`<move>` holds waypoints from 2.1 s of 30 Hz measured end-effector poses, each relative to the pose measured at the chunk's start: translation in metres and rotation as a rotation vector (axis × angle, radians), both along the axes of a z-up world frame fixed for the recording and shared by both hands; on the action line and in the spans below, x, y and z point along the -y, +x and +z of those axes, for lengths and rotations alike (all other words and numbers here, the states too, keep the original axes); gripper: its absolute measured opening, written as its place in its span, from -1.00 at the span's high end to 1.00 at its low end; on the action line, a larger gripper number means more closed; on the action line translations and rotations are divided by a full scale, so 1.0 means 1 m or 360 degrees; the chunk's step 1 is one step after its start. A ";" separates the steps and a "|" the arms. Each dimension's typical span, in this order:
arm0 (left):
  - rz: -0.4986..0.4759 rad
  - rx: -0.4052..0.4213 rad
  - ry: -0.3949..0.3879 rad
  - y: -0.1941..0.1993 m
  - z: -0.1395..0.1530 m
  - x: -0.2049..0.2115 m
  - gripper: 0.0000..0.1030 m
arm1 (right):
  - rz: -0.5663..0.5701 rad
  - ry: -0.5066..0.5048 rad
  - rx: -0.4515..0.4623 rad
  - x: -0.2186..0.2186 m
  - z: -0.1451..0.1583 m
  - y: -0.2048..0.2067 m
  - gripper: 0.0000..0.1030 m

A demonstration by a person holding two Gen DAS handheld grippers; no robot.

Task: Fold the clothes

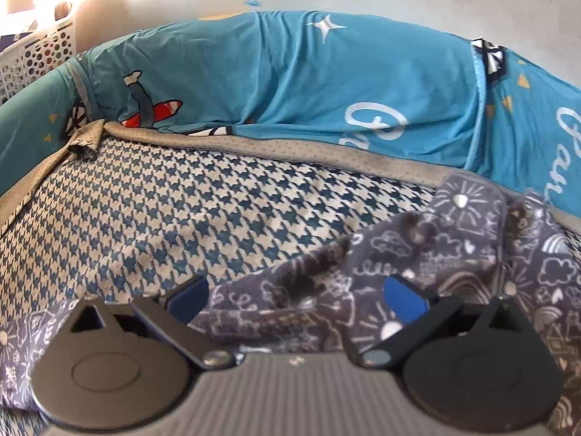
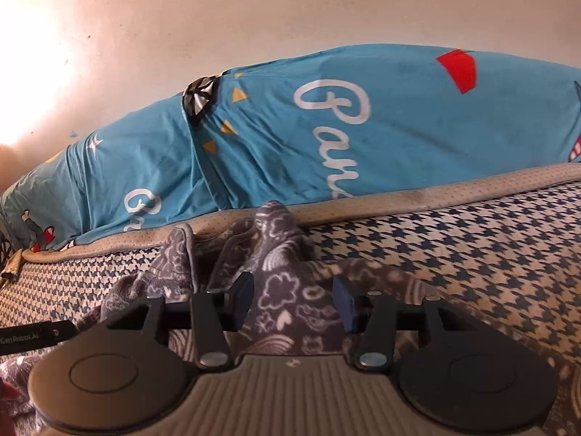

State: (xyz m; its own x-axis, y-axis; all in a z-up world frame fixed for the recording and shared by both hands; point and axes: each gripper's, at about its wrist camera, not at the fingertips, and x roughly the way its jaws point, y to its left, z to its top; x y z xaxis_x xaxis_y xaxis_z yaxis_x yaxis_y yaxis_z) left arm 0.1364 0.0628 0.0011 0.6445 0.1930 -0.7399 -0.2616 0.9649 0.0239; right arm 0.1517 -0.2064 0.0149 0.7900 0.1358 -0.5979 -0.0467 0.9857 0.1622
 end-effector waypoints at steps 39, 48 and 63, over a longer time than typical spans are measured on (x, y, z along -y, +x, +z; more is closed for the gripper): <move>-0.0364 -0.0035 -0.0188 -0.115 -0.007 0.067 -1.00 | -0.0887 0.0154 -0.0408 0.280 -0.024 -0.138 -0.11; -0.0377 -0.0068 -0.0169 -0.112 -0.013 0.072 -1.00 | -0.0861 0.0017 -0.0359 0.258 -0.031 -0.123 -0.05; -0.0338 -0.0091 -0.0080 -0.111 -0.020 0.063 -1.00 | -0.1096 -0.0014 -0.0116 0.245 0.004 -0.157 0.90</move>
